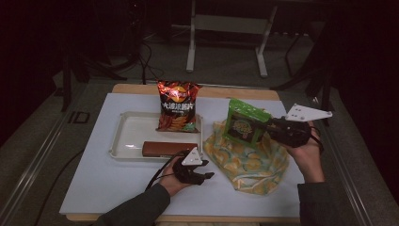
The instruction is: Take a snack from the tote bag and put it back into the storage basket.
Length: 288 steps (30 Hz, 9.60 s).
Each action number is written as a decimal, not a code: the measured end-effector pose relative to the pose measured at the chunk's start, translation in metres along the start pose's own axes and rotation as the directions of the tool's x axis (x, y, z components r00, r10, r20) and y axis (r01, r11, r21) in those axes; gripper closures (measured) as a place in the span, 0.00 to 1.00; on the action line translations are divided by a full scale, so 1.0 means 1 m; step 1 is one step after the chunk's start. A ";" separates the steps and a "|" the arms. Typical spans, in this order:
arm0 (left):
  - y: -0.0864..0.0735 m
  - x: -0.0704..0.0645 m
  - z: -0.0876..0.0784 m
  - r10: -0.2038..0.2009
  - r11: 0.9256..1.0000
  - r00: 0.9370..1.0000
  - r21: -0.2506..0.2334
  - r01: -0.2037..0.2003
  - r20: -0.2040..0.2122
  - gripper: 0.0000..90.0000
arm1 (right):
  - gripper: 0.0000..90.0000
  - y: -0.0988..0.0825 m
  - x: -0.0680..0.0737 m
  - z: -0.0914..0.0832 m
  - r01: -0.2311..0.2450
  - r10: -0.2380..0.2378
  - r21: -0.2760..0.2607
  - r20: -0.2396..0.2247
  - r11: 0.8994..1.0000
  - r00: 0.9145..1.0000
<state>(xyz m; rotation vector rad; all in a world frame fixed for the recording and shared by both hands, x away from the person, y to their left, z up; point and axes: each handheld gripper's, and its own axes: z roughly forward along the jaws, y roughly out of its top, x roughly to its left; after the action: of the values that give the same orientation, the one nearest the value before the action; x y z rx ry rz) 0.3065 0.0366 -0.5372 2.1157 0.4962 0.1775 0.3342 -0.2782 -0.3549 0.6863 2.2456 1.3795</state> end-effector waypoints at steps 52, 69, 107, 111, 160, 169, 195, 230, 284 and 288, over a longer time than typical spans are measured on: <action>0.000 0.000 0.000 0.012 1.000 1.000 -0.002 -0.012 0.019 0.51 | 0.84 0.042 0.025 0.085 0.064 -0.064 0.001 -0.130 0.998 0.989; 0.000 0.000 0.000 0.008 1.000 1.000 -0.004 -0.008 0.024 0.51 | 0.84 0.055 0.030 0.110 0.075 -0.076 -0.014 -0.166 0.997 0.983; 0.000 -0.001 0.000 0.012 1.000 1.000 -0.007 -0.011 0.029 0.50 | 0.84 0.038 0.056 0.213 0.051 -0.041 0.060 -0.165 0.997 0.985; 0.000 -0.001 0.000 0.013 1.000 0.999 -0.007 -0.012 0.029 0.50 | 0.84 0.033 0.056 0.220 0.052 -0.038 0.090 -0.159 0.995 0.987; 0.000 0.000 0.000 0.008 1.000 1.000 -0.006 -0.008 0.027 0.49 | 0.60 0.031 0.045 0.210 0.013 -0.014 0.192 0.001 0.981 1.000; 0.000 0.000 0.000 0.003 1.000 1.000 -0.006 -0.003 0.027 0.49 | 0.70 0.017 0.044 0.190 0.030 -0.027 0.220 -0.014 0.975 1.000; 0.000 0.001 0.001 -0.005 1.000 1.000 -0.007 0.006 0.026 0.49 | 0.71 -0.033 0.047 0.110 -0.010 -0.005 0.260 0.056 0.965 0.998; 0.000 0.002 0.000 -0.023 1.000 1.000 -0.004 0.023 0.016 0.49 | 0.76 -0.092 0.059 0.071 -0.055 0.047 0.294 0.035 0.954 0.998; 0.083 0.009 0.005 -0.054 0.997 0.996 -0.063 0.050 -0.071 0.49 | 0.74 -0.158 0.067 0.070 -0.122 0.108 0.318 0.062 0.940 0.992; 0.089 0.010 0.012 -0.047 0.998 0.996 -0.050 0.044 -0.070 0.49 | 0.74 -0.158 0.068 0.071 -0.132 0.119 0.313 0.062 0.941 0.991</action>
<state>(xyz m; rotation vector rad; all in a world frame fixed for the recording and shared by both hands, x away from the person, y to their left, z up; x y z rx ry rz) 0.3440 -0.0123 -0.4715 2.0550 0.5759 0.2370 0.2916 -0.2489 -0.5339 0.9701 2.4523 1.0533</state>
